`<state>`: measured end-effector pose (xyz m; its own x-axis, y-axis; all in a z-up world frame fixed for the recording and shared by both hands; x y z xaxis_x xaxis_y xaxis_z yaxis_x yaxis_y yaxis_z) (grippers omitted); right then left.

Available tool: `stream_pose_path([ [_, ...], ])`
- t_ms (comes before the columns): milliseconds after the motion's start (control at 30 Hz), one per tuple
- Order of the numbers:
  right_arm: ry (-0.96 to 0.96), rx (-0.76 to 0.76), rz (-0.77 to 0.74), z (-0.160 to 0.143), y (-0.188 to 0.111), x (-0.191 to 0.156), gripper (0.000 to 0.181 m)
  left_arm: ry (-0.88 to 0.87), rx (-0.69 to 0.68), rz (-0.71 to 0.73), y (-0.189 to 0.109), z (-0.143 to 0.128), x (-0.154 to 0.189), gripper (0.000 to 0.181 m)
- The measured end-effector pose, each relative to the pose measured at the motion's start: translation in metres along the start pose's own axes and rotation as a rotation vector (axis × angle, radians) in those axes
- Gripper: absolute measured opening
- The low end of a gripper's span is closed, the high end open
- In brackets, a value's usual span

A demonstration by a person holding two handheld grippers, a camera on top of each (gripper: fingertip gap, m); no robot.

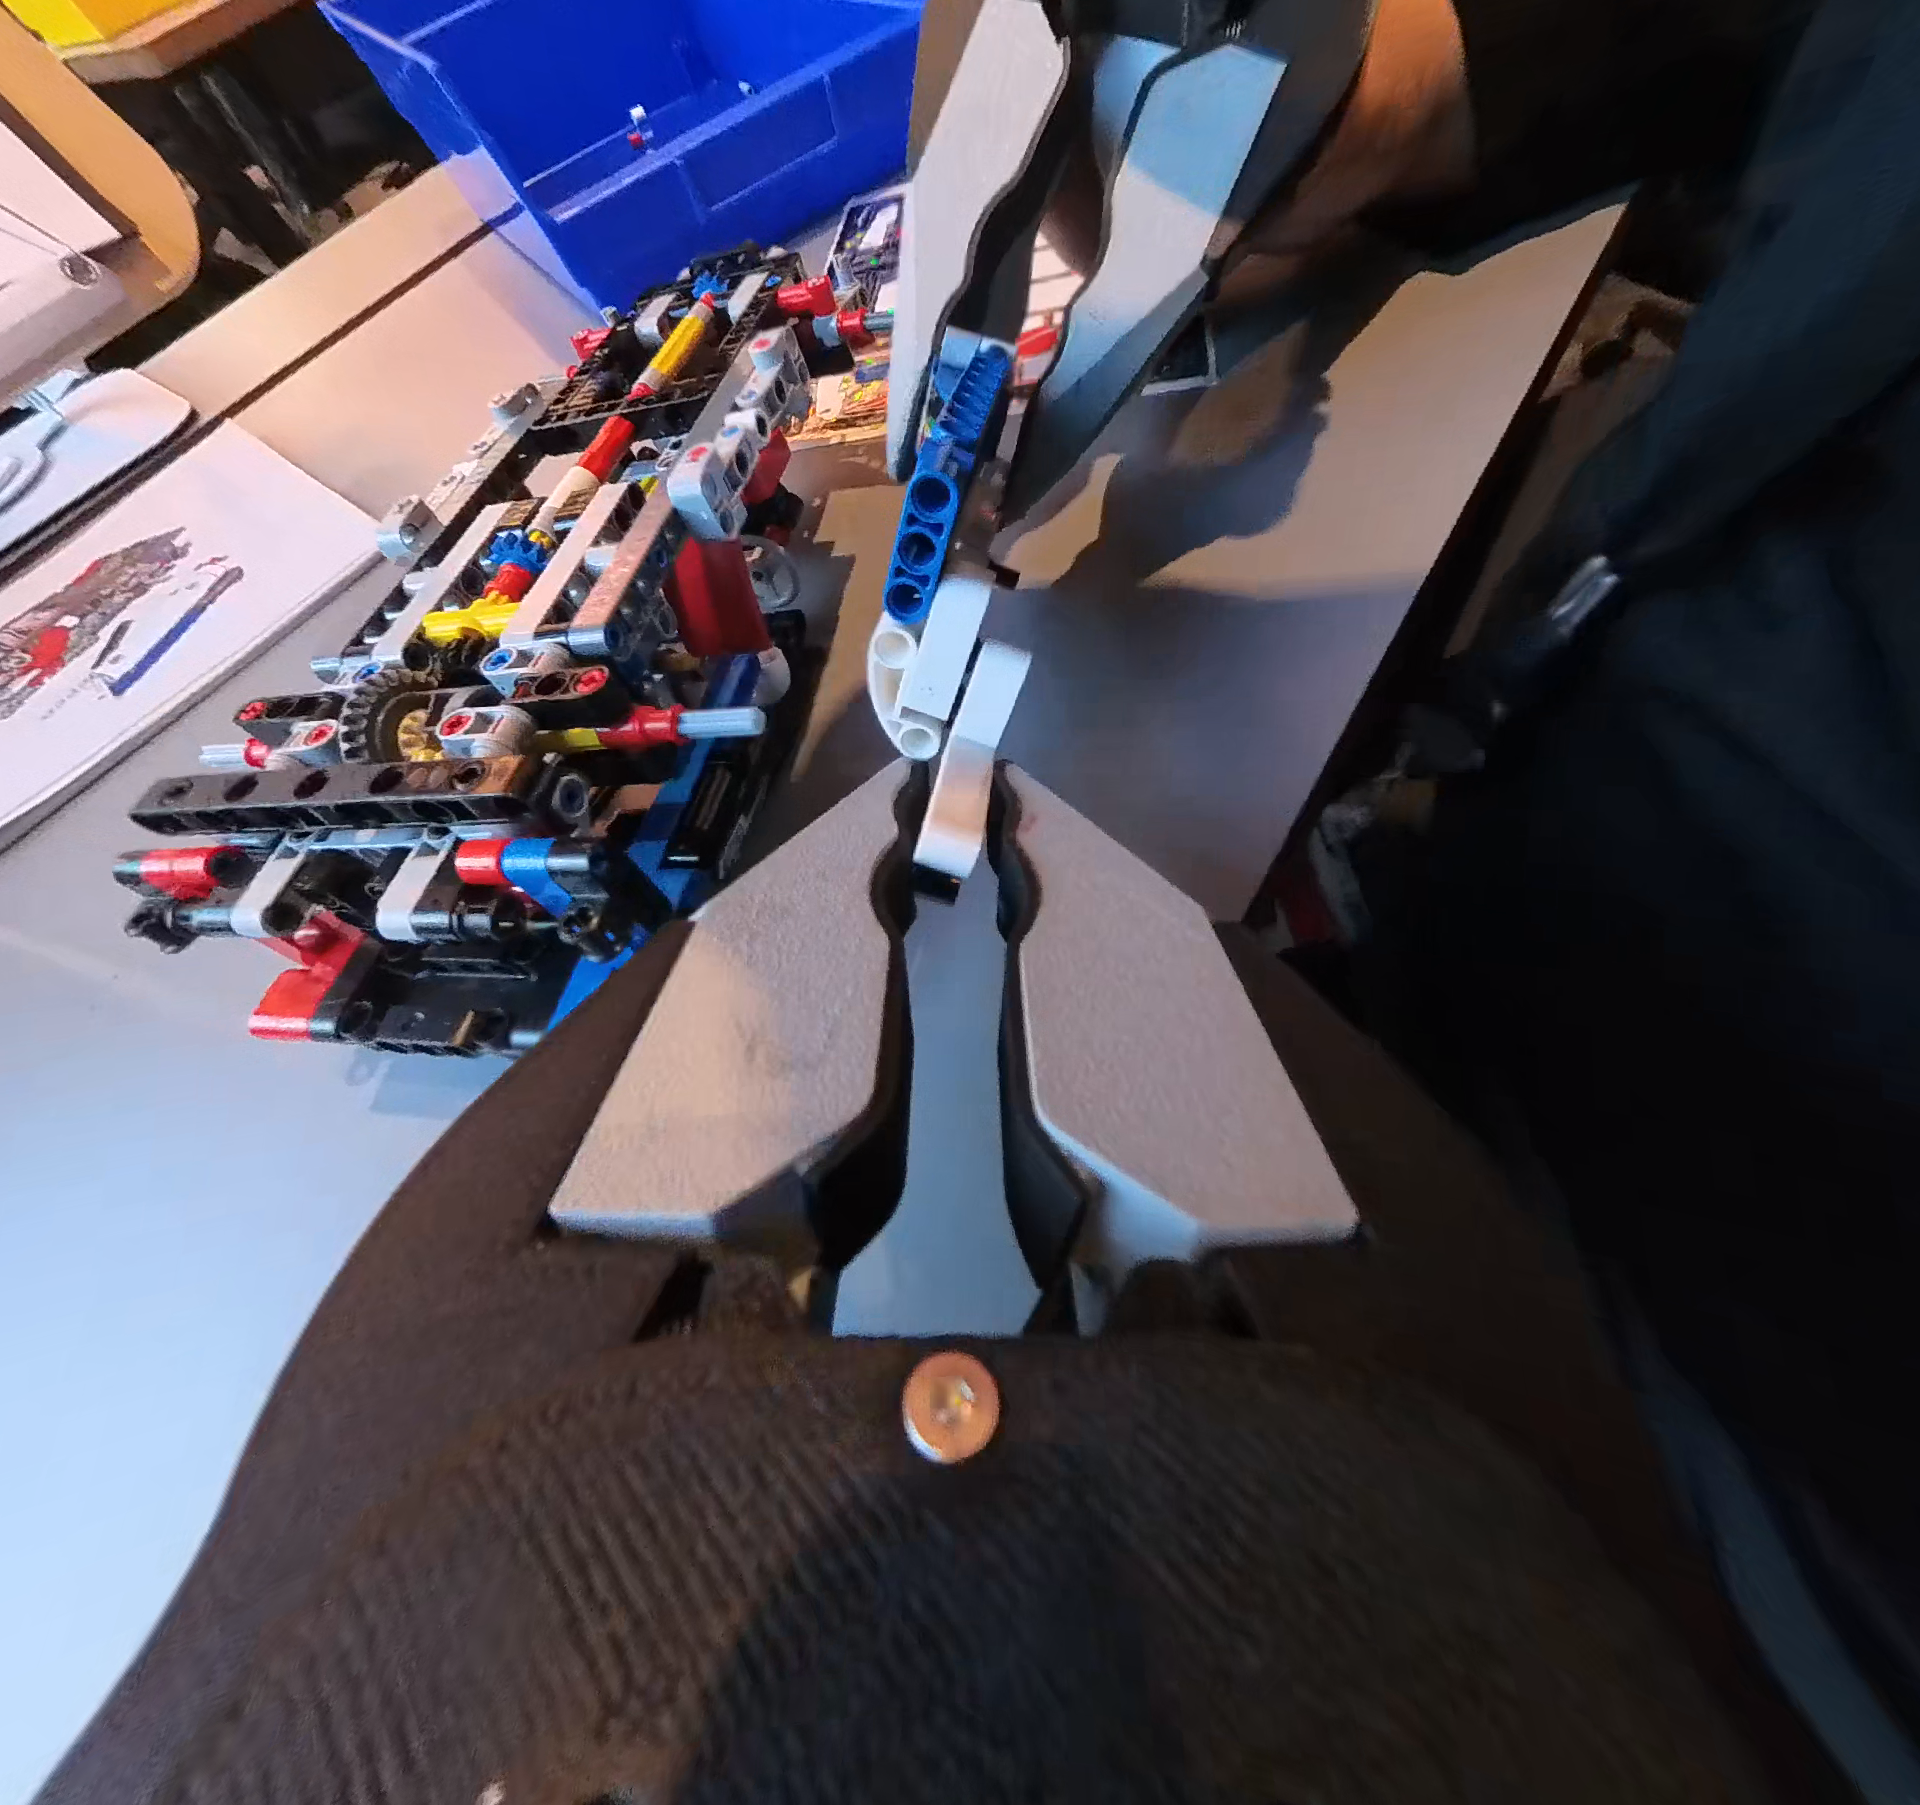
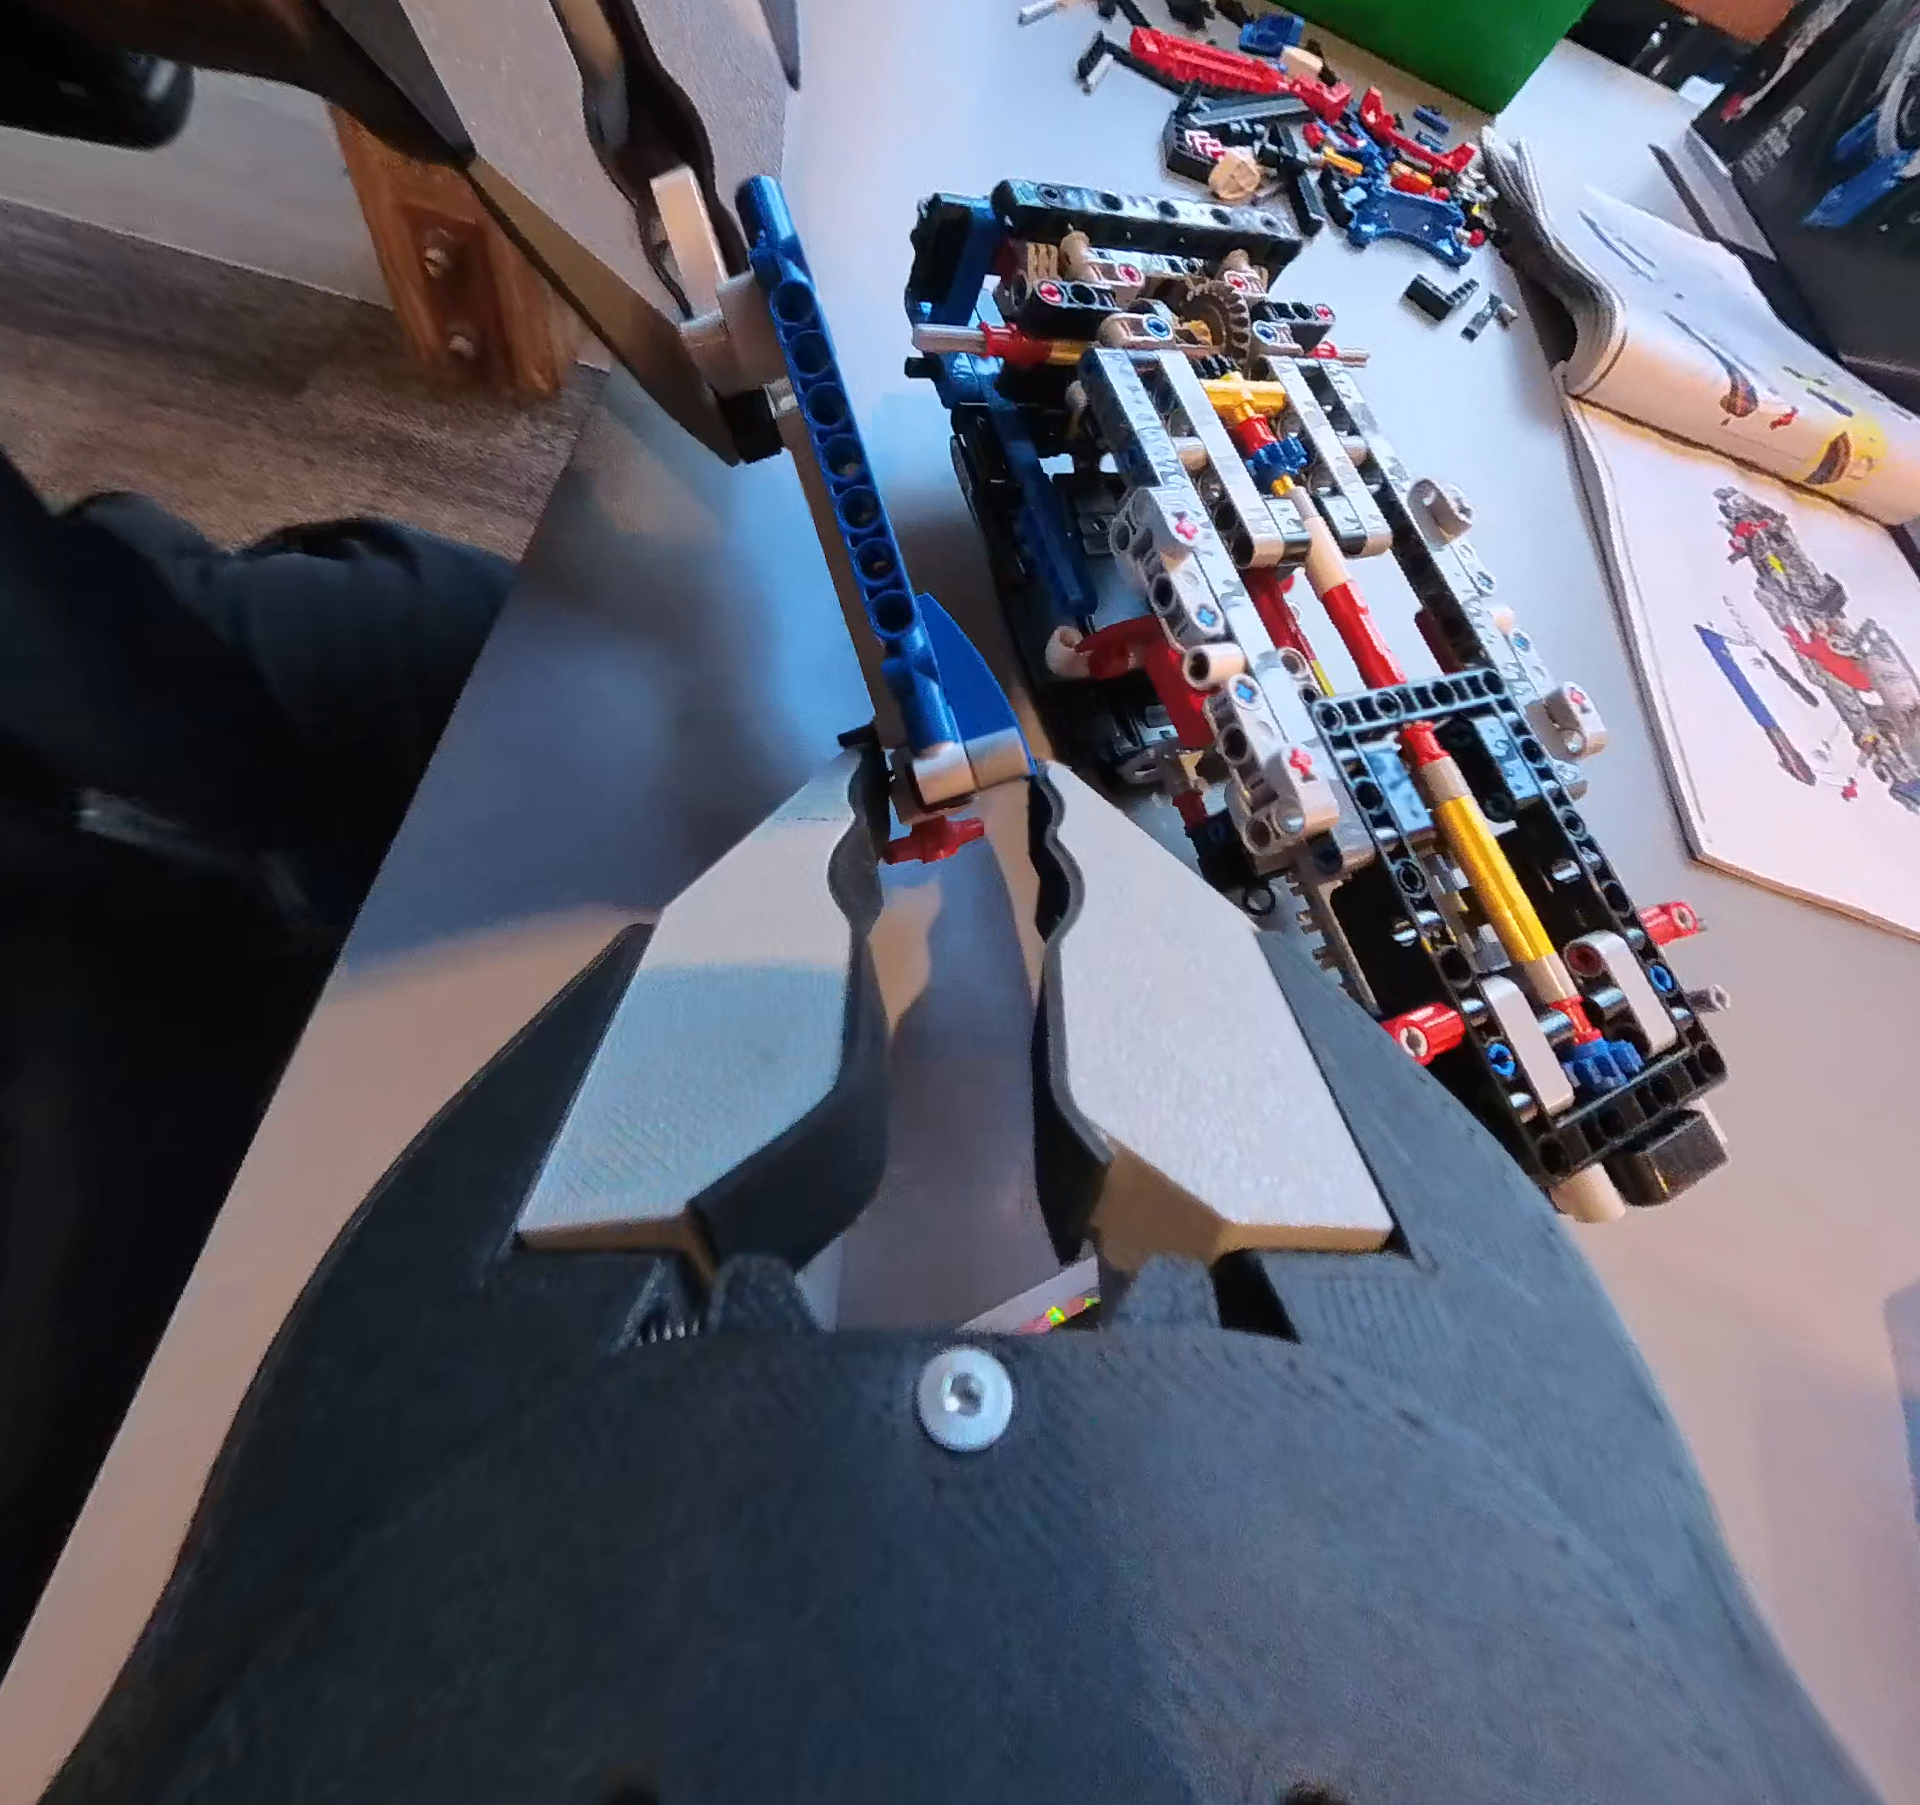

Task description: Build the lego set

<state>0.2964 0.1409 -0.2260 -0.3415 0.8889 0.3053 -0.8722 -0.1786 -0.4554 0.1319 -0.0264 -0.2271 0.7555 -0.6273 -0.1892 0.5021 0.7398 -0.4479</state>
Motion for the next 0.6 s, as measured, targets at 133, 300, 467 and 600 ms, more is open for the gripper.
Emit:
stream_pose_path([
  [133,0.015,-0.015,-0.044,0.002,0.002,0.002,0.024,-0.041,-0.003,0.006,0.000,0.001,-0.006,0.009],
  [300,0.066,-0.045,-0.060,0.001,0.007,0.006,0.024,-0.191,0.008,0.013,0.003,-0.002,-0.015,0.010],
  [467,0.127,-0.051,-0.029,-0.001,0.007,0.010,0.025,-0.271,0.018,0.003,0.004,-0.001,-0.014,0.010],
  [600,0.078,-0.033,-0.060,0.001,0.004,0.005,0.025,-0.284,0.021,0.012,0.002,0.001,-0.010,0.010],
])
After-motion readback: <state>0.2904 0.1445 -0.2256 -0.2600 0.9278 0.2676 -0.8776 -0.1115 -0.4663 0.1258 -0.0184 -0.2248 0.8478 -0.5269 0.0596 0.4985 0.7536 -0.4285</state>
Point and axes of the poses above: each gripper's, where its closed fingertips meet, y out along the fingers, z out of its top, x = y × z across the jaws, the point moved 10 cm from there along -y, back along the fingers, and after that the axes turned 5 degrees about -z, right-handed, at the moved point
